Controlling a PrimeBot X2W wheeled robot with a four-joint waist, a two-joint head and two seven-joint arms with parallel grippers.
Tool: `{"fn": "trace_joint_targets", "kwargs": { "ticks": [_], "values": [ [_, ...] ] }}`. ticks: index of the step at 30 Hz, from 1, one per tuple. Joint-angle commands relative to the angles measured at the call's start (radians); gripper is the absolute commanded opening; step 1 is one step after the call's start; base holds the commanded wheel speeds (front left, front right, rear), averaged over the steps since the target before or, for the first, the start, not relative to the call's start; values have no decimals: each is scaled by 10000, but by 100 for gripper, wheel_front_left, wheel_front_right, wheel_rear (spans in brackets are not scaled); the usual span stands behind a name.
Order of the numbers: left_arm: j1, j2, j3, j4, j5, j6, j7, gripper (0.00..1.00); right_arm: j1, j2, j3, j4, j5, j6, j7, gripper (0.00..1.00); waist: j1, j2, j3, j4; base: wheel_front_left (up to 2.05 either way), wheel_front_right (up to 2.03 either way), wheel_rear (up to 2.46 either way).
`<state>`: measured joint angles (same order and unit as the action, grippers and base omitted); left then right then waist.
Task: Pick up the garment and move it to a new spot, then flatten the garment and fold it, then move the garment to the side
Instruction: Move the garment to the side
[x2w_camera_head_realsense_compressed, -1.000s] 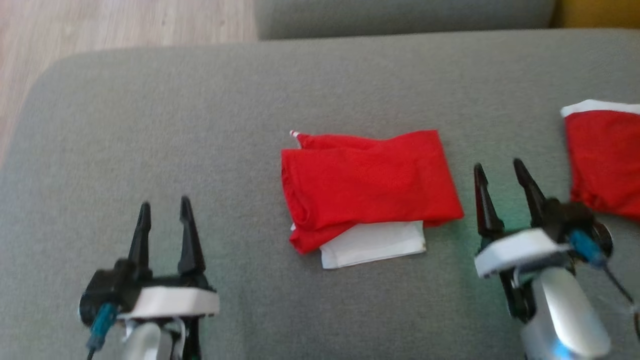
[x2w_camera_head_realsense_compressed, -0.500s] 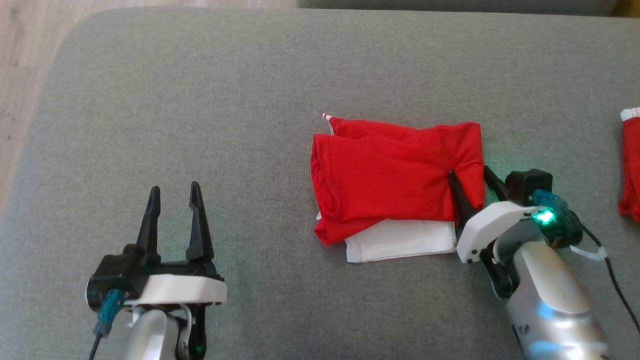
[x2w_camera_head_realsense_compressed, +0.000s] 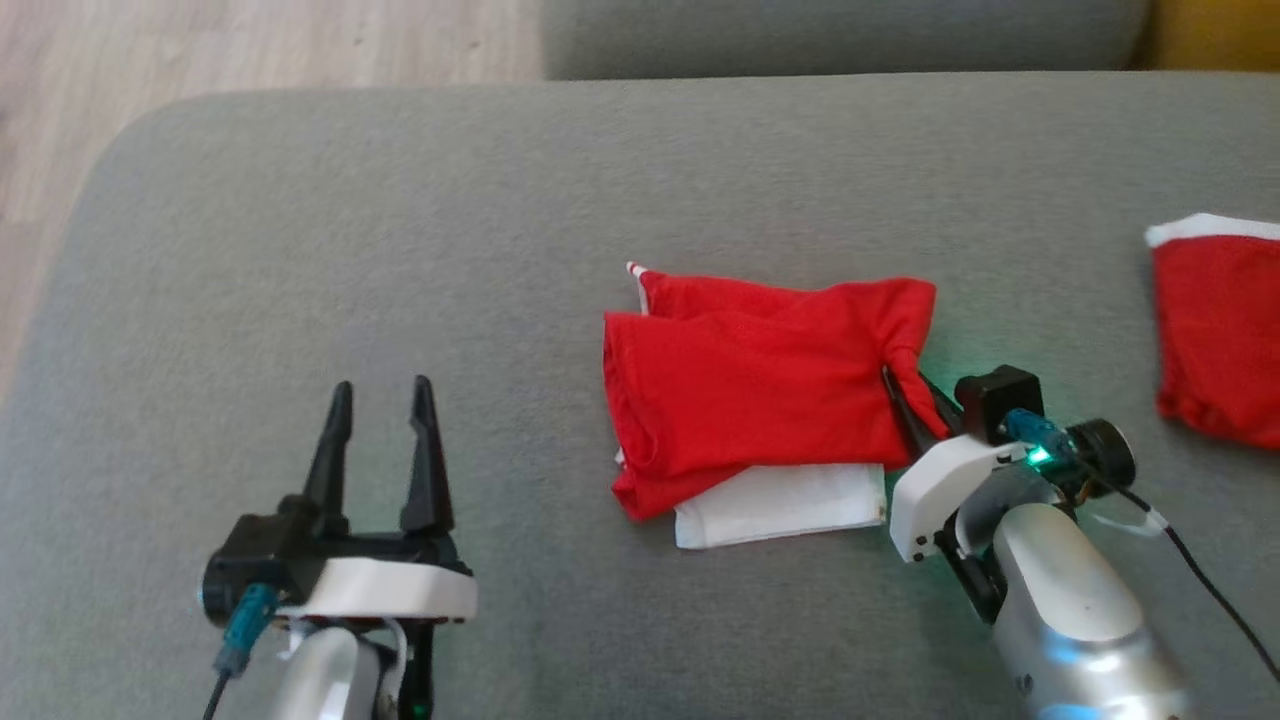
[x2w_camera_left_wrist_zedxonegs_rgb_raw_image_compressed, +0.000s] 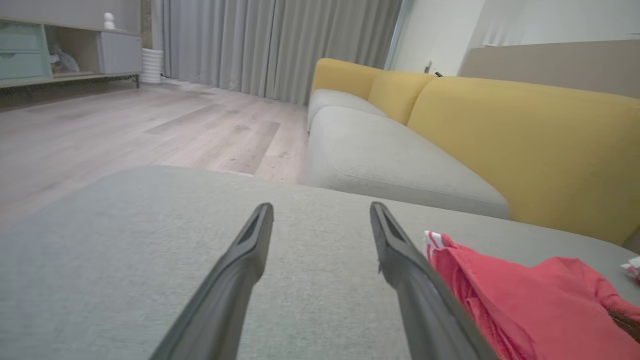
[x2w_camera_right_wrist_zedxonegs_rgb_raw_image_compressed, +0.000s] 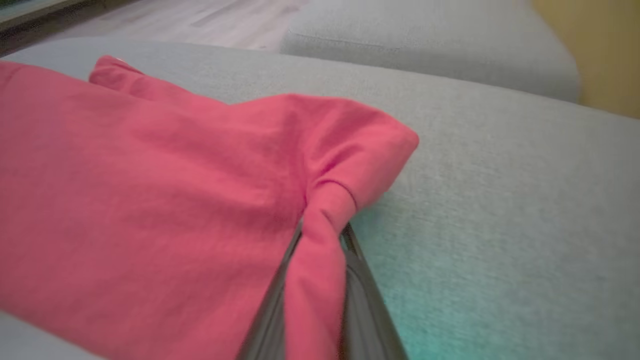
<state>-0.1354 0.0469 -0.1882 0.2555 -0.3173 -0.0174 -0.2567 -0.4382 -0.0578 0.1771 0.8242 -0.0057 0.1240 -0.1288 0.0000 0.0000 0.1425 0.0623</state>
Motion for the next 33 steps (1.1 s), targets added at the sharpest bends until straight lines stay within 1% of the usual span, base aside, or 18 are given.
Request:
{"fn": "trace_joint_targets", "kwargs": {
  "ticks": [1, 4, 7, 10, 13, 17, 20, 24, 27, 28, 33],
  "values": [
    [-139, 33, 190, -308, -90, 47, -51, 100, -101, 75, 92, -351, -274, 67, -168, 0, 0, 0, -195, -280, 0, 0, 0],
    [-128, 33, 32, -408, -242, 154, -51, 100, -162, -45, -59, -675, -954, 67, -183, 0, 0, 0, -317, -668, 0, 0, 0],
    [-104, 33, -92, -479, -259, 230, -51, 100, -291, -467, -14, -1126, -1458, 67, -81, 0, 0, 0, -349, -1119, 0, 0, 0],
    [-157, 33, -223, -498, -191, 231, -51, 100, -492, -1154, 143, -1627, -1684, 67, 156, 0, 0, 0, -209, -1480, 0, 0, 0],
    [-315, 33, -268, -560, -129, 232, -51, 100, -763, -2036, 159, -2175, -1682, 67, 481, 0, 0, 0, 84, -1770, 0, 0, 0],
    [-530, 33, -164, -660, -70, 234, -51, 100, -1216, -3106, -153, -2835, -1462, 67, 807, 0, 0, 0, 636, -2093, 0, 0, 0],
    [-764, 33, -193, -603, -14, 140, -51, 100, -1424, -3912, -447, -2949, -1496, 67, 1095, 0, 0, 0, 1049, -2114, 0, 0, 0],
    [-1107, 33, -200, -494, -46, 33, -51, 100, -1567, -4716, -1232, -2771, -1716, 67, 1420, 0, 0, 0, 1514, -1985, 0, 0, 0],
    [-1229, 33, -140, -380, -29, -29, -51, 100, -1567, -5104, -1734, -2652, -2006, 67, 1514, 0, 0, 0, 1742, -1877, 0, 0, 0],
    [-1257, 33, -89, -319, -6, -72, -51, 100, -1545, -5266, -2053, -2538, -2114, 67, 1530, 0, 0, 0, 1836, -1808, 0, 0, 0],
    [-1354, 33, 72, -266, 2, -141, -51, 100, -1425, -5669, -2803, -2112, -2370, 67, 1541, 0, 0, 0, 2002, -1638, 0, 0, 0]
  ]
}}
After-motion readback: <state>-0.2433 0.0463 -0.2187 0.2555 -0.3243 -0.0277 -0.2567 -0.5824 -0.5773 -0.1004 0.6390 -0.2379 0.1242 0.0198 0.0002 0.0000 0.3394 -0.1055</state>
